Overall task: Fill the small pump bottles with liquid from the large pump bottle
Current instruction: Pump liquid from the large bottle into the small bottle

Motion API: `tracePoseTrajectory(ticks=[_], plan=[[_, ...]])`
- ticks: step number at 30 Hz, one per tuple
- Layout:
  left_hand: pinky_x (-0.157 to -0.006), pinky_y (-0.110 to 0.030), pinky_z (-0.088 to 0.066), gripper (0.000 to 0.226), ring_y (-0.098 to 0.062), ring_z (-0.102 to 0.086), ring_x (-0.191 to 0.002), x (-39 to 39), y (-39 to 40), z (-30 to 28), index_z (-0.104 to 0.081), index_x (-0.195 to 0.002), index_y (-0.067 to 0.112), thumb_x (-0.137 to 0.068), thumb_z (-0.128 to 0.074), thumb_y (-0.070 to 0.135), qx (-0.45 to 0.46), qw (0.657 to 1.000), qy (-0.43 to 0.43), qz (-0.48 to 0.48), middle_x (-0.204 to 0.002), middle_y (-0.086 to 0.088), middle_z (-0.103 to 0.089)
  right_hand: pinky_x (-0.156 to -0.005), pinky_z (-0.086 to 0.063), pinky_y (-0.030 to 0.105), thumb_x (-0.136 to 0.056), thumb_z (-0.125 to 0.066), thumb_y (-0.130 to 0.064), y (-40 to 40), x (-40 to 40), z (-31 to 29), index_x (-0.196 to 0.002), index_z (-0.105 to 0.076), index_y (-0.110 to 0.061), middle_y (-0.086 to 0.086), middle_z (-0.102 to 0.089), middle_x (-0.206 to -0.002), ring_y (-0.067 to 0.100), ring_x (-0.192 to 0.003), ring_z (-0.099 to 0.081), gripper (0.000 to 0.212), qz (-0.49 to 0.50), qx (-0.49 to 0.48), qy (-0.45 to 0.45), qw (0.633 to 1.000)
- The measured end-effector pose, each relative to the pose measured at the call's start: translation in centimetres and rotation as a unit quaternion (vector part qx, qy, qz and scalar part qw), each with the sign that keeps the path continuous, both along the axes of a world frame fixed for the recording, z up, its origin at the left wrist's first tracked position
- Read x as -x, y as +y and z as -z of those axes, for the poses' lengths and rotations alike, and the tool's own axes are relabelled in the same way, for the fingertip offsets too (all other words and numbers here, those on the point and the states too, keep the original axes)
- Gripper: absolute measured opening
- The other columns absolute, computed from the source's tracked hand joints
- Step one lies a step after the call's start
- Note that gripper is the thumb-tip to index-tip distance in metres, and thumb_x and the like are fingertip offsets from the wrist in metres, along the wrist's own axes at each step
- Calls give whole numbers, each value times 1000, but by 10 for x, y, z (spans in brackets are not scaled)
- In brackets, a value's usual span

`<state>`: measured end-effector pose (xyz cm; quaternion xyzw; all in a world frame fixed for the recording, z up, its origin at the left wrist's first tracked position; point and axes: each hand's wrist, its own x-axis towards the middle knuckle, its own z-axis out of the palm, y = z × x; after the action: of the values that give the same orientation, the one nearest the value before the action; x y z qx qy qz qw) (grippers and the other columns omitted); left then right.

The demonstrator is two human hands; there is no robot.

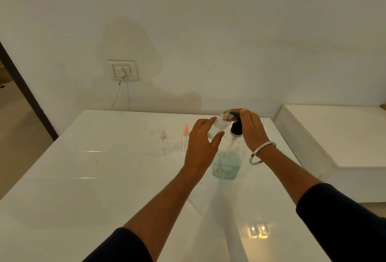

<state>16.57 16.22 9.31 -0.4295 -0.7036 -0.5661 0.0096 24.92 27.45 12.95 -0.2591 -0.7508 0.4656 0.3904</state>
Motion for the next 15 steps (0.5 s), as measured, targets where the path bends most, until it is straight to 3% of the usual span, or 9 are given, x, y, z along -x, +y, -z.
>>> tracePoseTrajectory(ticks=[8,12,15], plan=[[-83,2,-33,43,-3,-49,-103,2,-1,-4,-55,-126,16,-86,-67,25,-2,1000,5,2,-119,1,-57,-81,-47,12,-99,-29,-14,6,0,-4,-101,-63,-13,6,-65,-98,18,-92,-60,34,-21,-4,-19,1000],[-82,5,-30,43,0,-44,-99,2,1,-3,-55,-126,15,-86,-67,23,7,1000,8,1,-119,0,-58,-76,-46,6,-97,-29,-19,7,2,2,-104,-64,-7,7,-64,-97,16,-90,-59,37,-12,-3,-12,1000],[-81,5,-30,42,2,-43,-98,2,2,1,-55,-126,15,-86,-66,23,6,1000,3,-3,-119,-1,-58,-73,-45,3,-99,-29,-11,4,3,5,-106,-62,-2,8,-62,-99,11,-86,-58,35,-4,12,1,1000]])
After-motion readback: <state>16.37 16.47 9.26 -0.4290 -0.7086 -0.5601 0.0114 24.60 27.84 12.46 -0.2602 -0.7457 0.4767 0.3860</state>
